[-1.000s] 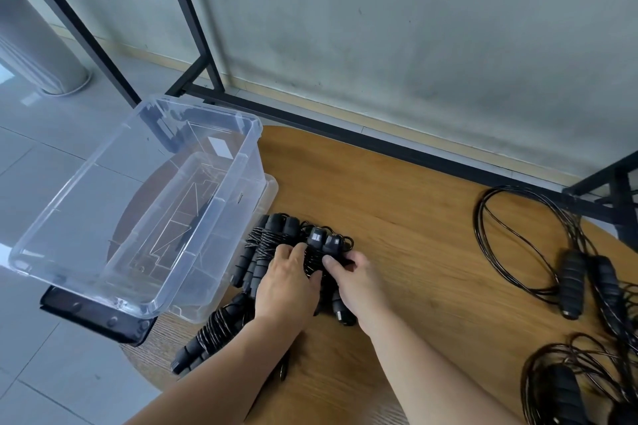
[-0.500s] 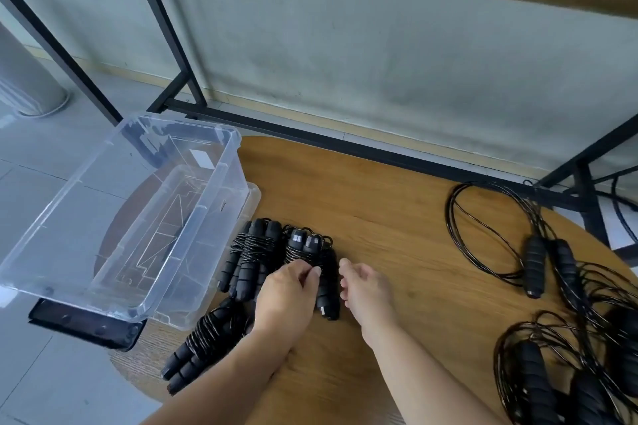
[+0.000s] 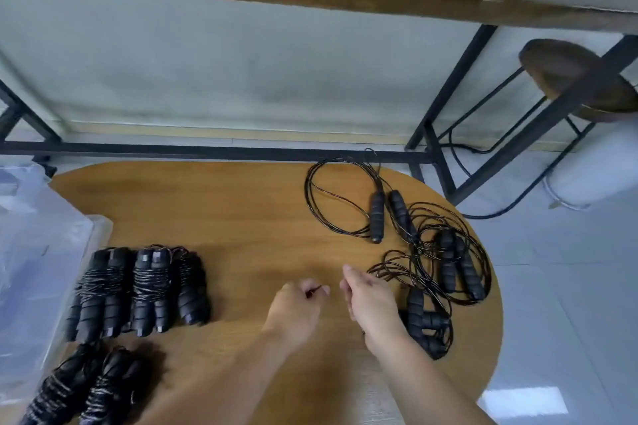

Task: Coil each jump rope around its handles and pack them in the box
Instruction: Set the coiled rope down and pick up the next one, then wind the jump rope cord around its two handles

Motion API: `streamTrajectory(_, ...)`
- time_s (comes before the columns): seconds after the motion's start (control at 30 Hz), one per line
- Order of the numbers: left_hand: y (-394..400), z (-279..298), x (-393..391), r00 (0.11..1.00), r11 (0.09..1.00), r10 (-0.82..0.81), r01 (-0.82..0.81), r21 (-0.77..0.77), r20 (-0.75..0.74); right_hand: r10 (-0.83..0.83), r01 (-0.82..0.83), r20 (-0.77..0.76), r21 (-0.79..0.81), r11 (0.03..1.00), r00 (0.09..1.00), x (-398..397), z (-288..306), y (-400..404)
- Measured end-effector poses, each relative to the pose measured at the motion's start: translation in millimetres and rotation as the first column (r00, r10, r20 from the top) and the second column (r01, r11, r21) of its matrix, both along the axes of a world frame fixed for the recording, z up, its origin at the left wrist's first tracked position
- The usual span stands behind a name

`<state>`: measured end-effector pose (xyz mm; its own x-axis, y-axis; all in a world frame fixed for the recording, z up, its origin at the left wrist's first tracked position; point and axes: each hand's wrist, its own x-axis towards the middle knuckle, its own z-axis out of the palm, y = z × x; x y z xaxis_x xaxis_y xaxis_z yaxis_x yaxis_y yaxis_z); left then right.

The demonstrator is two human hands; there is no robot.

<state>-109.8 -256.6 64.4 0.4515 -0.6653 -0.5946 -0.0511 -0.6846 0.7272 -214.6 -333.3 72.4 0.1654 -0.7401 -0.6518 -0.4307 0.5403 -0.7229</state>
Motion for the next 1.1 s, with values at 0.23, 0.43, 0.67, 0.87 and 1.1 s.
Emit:
streamTrajectory(0.23, -47, -31, -60, 0.986, 0.987, 0.023, 0.004, 0.159, -0.164, 0.009, -0.047, -0.275, -0.131, 0.99, 0.961, -86, -10, -46)
streamTrajectory(0.43, -78, -58, -95, 0.99, 0.965, 0.054, -0.019, 0.262, -0.128, 0.208, -0.242, -0.475, -0.011, 0.97, 0.855, -130, -51, -71)
streamTrajectory(0.67, -96, -64, -109, 0.994, 0.947, 0.053, -0.022, 0.319, -0.091, 0.288, -0.332, -0.505, 0.003, 0.943, 0.814, -133, -57, -75)
streamTrajectory(0.87, -80, -42, -102, 0.933, 0.974, 0.163, -0.101, 0.202, -0.322, 0.215, -0.209, -0.335, 0.056, 0.976, 0.917, -122, -41, -76)
streamTrajectory(1.1, -51, 18, -66, 0.769, 0.975, 0.222, -0.178, 0.133, -0.599, 0.107, -0.106, 0.007, 0.195, 0.975, 0.994, -85, 2, -55)
